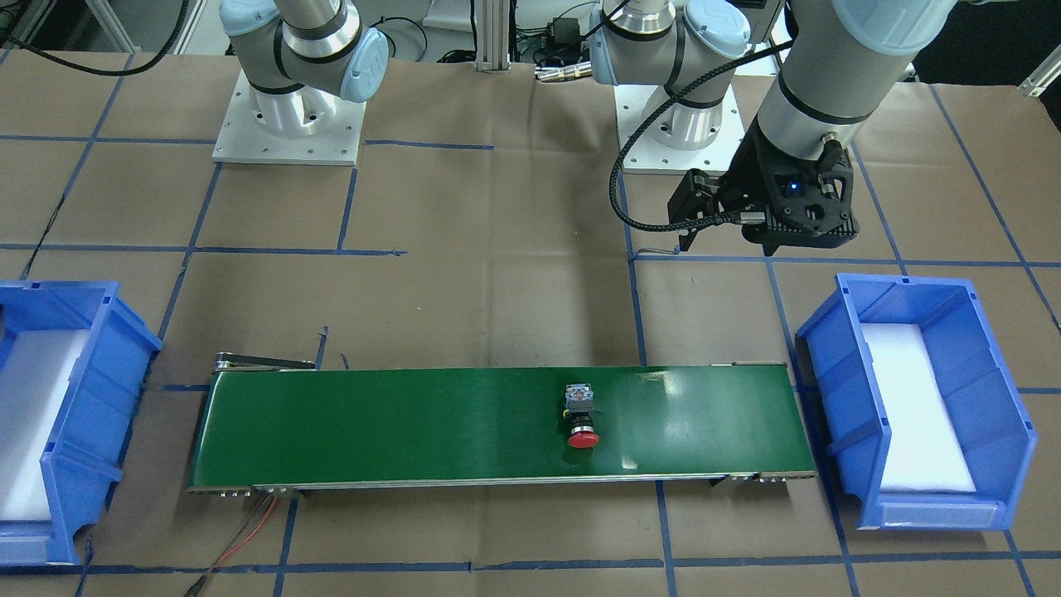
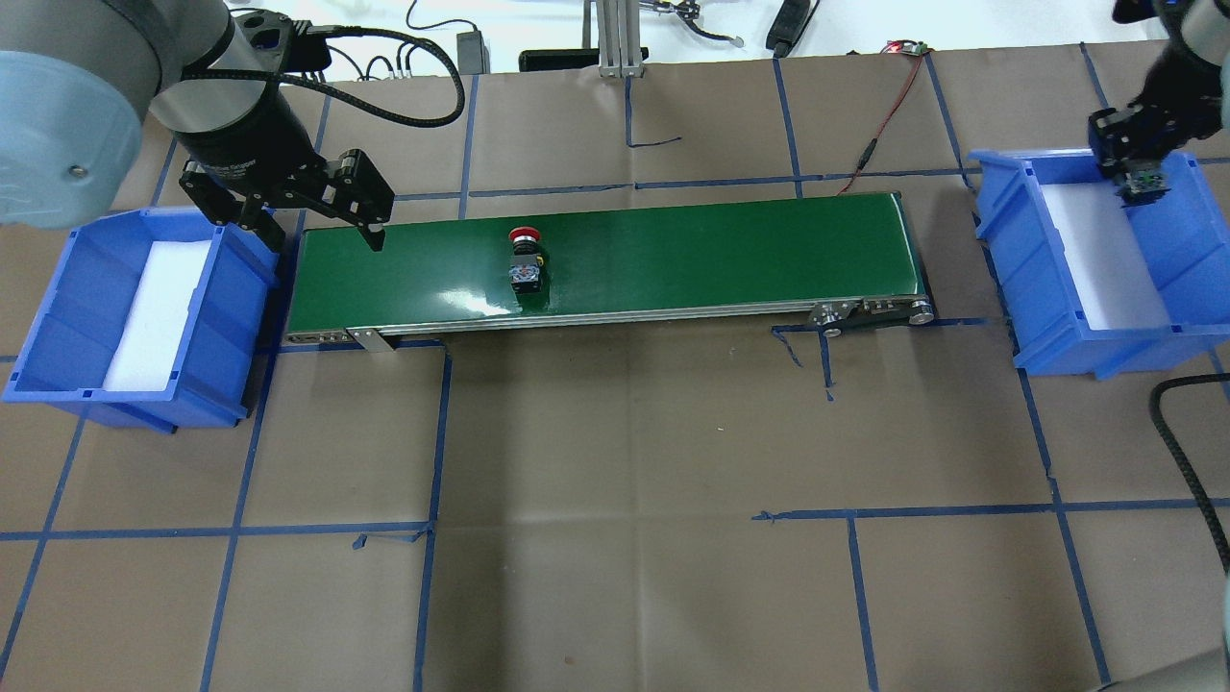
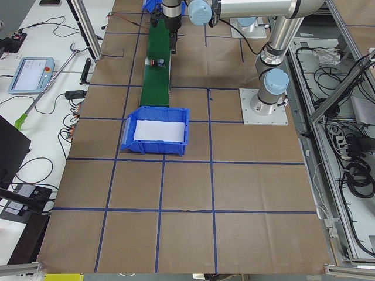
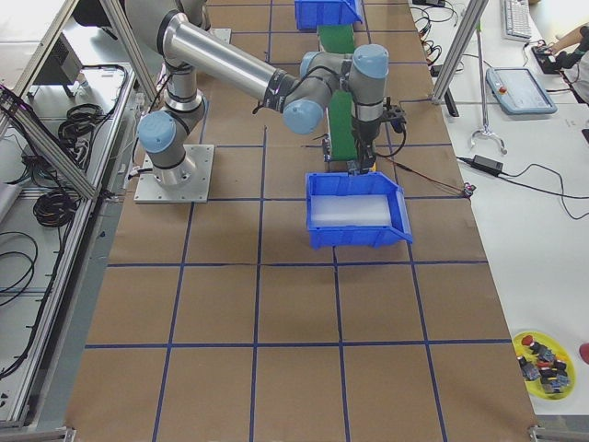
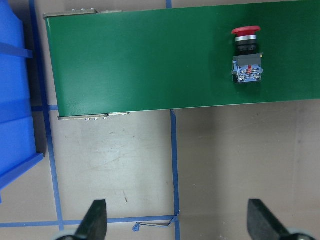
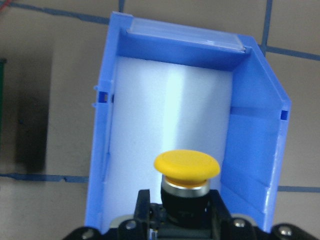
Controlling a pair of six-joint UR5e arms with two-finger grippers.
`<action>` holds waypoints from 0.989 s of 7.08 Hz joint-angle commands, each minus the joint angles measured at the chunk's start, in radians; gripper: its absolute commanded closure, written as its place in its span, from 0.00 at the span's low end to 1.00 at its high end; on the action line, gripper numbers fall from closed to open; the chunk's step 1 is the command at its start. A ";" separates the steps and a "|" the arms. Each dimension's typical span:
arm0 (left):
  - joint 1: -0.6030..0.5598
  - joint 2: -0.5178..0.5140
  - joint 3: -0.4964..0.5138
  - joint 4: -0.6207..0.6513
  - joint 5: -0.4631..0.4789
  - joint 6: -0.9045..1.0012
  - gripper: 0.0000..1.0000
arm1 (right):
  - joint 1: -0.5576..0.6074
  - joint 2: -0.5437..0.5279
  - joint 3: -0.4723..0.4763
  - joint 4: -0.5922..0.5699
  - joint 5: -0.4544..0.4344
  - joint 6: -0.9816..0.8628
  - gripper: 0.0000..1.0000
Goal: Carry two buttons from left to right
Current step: 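Carry the yellow button to the empty blue bin with the right gripper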
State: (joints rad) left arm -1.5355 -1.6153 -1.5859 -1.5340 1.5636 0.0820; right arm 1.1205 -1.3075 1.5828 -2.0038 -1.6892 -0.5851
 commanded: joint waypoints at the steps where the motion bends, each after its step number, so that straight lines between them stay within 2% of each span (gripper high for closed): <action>1: 0.000 0.000 0.000 0.000 0.000 -0.001 0.00 | -0.099 0.022 0.081 -0.073 0.032 -0.079 0.99; 3: 0.000 0.000 0.001 0.000 0.000 -0.001 0.00 | -0.105 0.031 0.202 -0.237 0.063 -0.079 0.99; 4: 0.000 0.000 0.001 0.000 0.001 -0.001 0.00 | -0.105 0.065 0.218 -0.274 0.077 -0.079 0.99; 7: 0.000 0.000 0.003 0.000 0.000 -0.001 0.00 | -0.104 0.123 0.264 -0.283 0.097 -0.079 0.98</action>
State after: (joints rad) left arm -1.5355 -1.6153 -1.5836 -1.5340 1.5643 0.0813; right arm 1.0159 -1.1959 1.8188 -2.2827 -1.5965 -0.6642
